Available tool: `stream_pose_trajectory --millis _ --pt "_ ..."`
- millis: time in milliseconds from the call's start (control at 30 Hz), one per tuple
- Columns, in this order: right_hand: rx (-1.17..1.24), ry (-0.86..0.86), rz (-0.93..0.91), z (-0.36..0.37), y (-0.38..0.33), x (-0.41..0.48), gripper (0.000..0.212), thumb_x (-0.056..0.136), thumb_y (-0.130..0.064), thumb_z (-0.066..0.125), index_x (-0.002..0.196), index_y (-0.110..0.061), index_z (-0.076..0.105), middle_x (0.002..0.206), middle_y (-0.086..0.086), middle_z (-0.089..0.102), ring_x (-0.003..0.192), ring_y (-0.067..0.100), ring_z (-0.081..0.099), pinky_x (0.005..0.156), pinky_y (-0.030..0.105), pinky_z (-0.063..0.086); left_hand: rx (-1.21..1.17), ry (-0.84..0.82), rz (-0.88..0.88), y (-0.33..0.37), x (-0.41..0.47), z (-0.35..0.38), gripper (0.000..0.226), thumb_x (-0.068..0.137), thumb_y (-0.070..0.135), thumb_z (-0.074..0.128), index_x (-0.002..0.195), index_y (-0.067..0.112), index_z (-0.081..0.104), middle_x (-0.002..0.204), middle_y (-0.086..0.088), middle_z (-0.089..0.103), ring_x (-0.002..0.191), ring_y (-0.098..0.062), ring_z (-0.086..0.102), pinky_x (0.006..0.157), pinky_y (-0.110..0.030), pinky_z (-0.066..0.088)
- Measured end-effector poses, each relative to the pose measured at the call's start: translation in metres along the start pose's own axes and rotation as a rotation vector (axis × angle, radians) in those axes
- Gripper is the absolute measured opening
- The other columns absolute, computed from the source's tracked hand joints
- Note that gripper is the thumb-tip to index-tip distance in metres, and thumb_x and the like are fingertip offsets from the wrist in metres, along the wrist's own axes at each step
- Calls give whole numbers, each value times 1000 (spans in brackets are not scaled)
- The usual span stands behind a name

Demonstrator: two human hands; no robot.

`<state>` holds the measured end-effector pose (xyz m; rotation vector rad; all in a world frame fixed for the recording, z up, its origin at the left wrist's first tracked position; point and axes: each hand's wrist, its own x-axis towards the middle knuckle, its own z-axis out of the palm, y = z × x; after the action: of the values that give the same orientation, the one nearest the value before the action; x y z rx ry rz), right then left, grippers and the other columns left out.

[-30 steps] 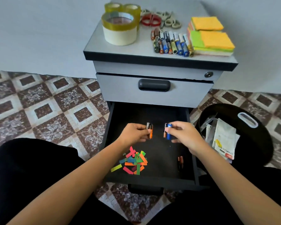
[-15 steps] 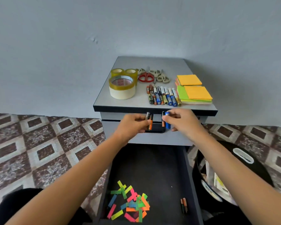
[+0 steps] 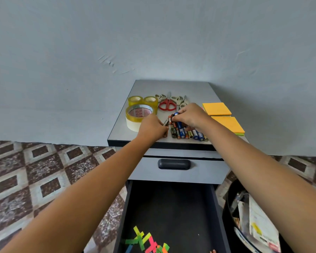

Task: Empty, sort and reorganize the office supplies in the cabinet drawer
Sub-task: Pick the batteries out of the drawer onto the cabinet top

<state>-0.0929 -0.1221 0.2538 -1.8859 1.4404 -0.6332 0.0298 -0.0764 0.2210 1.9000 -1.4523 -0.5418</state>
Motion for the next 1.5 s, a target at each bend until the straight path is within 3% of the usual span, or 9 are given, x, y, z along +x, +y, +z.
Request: stream_pose_trajectory --millis 233,367,533,633,767,900,1167,1367,1500 --pt "-26 -10 -13 5 -5 24 21 86 -11 64 106 -5 66 97 10 61 85 21 57 60 29 50 101 67 29 -2 1 7 17 86 24 65 76 10 63 84 -12 66 74 -21 60 67 -30 51" --pt "-61 -11 -36 6 -11 38 24 84 -10 64 108 -7 66 93 6 58 66 10 50 55 22 43 65 76 61 -4 -3 6 34 88 26 63 115 5 63 104 -8 67 86 -16 60 72 -21 45" --pt "-86 -23 -23 9 -17 51 28 82 -13 67 109 -3 66 97 9 60 84 18 54 51 20 36 66 47 77 -9 -8 3 37 88 26 63 120 5 61 111 -9 66 93 -16 60 75 -20 44" --pt "-97 -48 -13 14 -15 57 27 81 -12 68 106 -1 66 95 12 63 81 20 56 51 22 37 49 2 91 -9 -11 3 34 89 25 63 116 5 63 105 -8 67 79 -13 57 66 -19 45" --pt "-90 -67 -41 19 -11 65 26 79 -11 71 101 1 67 92 13 65 84 21 60 78 34 52 21 -33 117 -9 -13 3 33 89 24 63 115 4 65 106 -8 68 80 -11 54 72 -22 47" --pt "-147 -119 -90 22 -12 66 25 80 -13 70 101 1 68 97 11 64 90 20 58 82 31 48 8 -50 112 -11 -13 1 33 88 25 63 115 6 65 104 -7 68 81 -11 55 74 -22 48" --pt "-355 -177 -182 26 -9 69 26 78 -22 72 96 -3 71 73 2 58 68 11 51 55 21 38 9 -49 110 -11 -15 0 33 88 25 64 114 6 65 104 -7 68 91 -15 59 82 -25 49" --pt "-342 -181 -219 20 -4 70 44 79 -23 73 120 -11 62 124 5 59 110 19 54 89 27 41 -8 -60 110 -12 -16 -1 30 88 24 64 113 6 66 101 -8 68 87 -13 57 78 -22 47" --pt "-306 -216 -272 18 -2 67 24 82 -15 69 106 -16 71 106 -1 65 99 13 57 80 22 39 -3 -60 118 -12 -17 -1 30 88 25 63 112 6 66 100 -8 68 84 -12 56 74 -20 45"
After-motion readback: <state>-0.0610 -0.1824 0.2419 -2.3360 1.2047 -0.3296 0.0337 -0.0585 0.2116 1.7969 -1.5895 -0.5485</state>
